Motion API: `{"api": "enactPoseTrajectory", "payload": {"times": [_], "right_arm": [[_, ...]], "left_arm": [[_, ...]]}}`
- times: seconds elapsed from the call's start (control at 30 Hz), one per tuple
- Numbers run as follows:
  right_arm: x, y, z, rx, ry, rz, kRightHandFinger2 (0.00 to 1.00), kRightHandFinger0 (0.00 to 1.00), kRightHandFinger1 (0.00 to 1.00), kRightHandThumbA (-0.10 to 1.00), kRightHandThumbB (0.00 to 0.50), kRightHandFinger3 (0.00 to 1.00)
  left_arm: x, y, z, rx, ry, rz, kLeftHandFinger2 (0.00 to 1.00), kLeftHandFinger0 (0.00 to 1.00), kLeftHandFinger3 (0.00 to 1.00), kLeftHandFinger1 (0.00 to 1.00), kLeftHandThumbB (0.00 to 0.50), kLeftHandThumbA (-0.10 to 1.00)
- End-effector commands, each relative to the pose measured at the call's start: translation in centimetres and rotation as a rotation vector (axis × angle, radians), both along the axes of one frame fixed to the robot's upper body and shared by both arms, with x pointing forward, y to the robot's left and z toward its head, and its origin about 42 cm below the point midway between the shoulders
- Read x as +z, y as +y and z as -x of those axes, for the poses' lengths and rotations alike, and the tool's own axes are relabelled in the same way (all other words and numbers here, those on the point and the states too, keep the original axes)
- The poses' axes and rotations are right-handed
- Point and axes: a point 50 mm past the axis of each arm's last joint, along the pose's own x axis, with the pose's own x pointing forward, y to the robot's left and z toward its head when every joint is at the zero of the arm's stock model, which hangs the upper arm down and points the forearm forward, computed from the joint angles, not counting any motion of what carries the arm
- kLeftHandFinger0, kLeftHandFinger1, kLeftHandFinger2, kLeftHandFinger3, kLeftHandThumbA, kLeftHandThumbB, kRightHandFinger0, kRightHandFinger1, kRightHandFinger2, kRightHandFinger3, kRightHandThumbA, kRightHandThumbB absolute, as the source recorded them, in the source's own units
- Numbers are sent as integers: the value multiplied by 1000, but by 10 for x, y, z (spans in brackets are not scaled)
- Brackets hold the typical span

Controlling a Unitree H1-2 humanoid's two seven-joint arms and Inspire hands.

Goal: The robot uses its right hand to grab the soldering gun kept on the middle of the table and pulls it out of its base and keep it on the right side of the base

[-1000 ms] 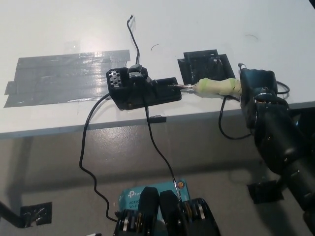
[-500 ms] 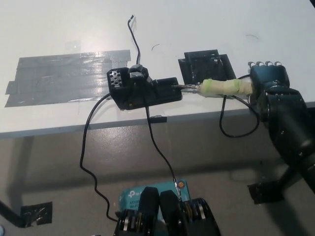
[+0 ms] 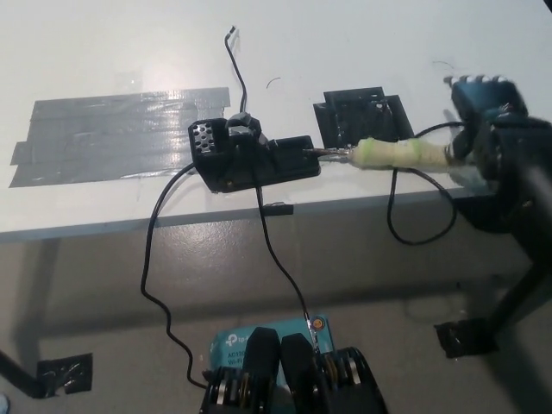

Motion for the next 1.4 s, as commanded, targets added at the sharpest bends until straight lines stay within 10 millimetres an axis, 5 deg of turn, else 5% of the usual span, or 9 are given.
{"api": "enactPoseTrajectory", "payload": {"times": [0.0, 0.3, 0.33, 0.47, 0.5, 0.53, 0.7, 1.17, 1.37], "right_arm": [[72, -9, 15, 110, -124, -100, 1000, 1000, 1000, 880, 500, 1000], [79, -54, 119, 193, -276, -433, 1000, 1000, 1000, 1000, 500, 1000], [63, -74, 153, 185, -260, -509, 1000, 1000, 1000, 1000, 420, 1000], [29, -99, 196, 128, -218, -672, 1000, 1000, 1000, 791, 372, 1000], [8, -108, 214, 111, -198, -797, 1000, 1000, 1000, 574, 269, 1000], [-6, -112, 227, 87, -195, -851, 1000, 1000, 1000, 499, 243, 1000], [-81, -103, 285, -111, -202, -1076, 1000, 1000, 1000, 283, 164, 1000], [-176, -116, 286, -134, -133, -1027, 1000, 1000, 1000, 196, 175, 1000], [-176, -115, 277, -123, -126, -1041, 1000, 1000, 1000, 193, 187, 1000]], "left_arm": [[5, 4, 1, -14, 3, -23, 1000, 773, 1000, 868, 234, 878], [3, -2, 4, -30, 14, -25, 1000, 849, 1000, 944, 240, 892], [3, -3, 5, -22, 10, -16, 1000, 845, 1000, 937, 234, 868], [2, -2, 6, -22, 16, -18, 1000, 847, 1000, 933, 227, 871], [1, -2, 5, -20, 16, -15, 1000, 847, 1000, 935, 225, 867], [2, -1, 5, -17, 14, -12, 1000, 840, 1000, 929, 233, 868], [4, 8, 3, 24, 9, -1, 1000, 791, 1000, 887, 249, 850], [14, 12, -12, 72, -69, 25, 962, 737, 1000, 824, 213, 756], [19, 15, -17, 78, -91, 9, 958, 714, 1000, 797, 206, 743]]}}
